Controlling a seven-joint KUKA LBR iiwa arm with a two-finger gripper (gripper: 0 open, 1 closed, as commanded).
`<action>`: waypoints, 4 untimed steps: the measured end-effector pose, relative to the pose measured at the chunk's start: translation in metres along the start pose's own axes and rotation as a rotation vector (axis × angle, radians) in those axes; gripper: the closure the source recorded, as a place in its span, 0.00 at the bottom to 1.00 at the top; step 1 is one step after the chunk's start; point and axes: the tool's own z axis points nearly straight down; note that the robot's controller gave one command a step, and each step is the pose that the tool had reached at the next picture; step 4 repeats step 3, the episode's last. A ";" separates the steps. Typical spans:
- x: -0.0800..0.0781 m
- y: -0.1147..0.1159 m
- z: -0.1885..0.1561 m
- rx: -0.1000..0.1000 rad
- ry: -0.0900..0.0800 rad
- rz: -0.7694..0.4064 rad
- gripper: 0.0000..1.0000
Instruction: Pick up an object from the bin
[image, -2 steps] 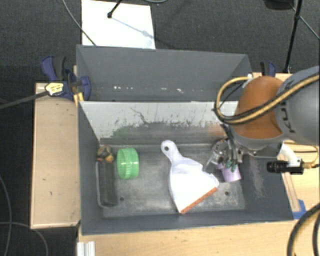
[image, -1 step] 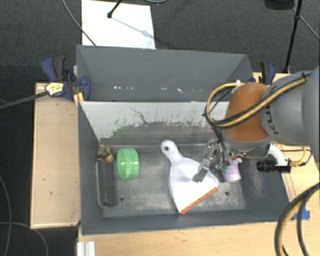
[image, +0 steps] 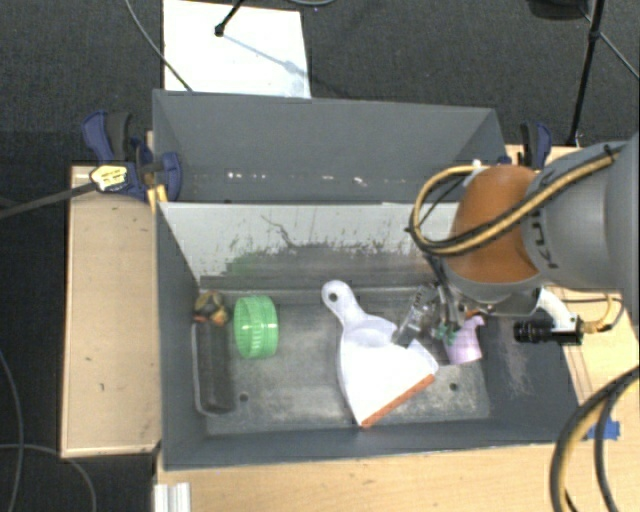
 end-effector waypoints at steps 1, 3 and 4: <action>0.000 0.000 0.000 0.000 0.000 0.000 1.00; 0.008 -0.012 0.029 0.001 0.005 -0.111 0.00; 0.008 -0.012 0.029 0.001 0.005 -0.111 0.00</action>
Offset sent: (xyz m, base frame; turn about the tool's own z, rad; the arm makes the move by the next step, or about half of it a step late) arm -0.0016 -0.0188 0.1521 -0.0417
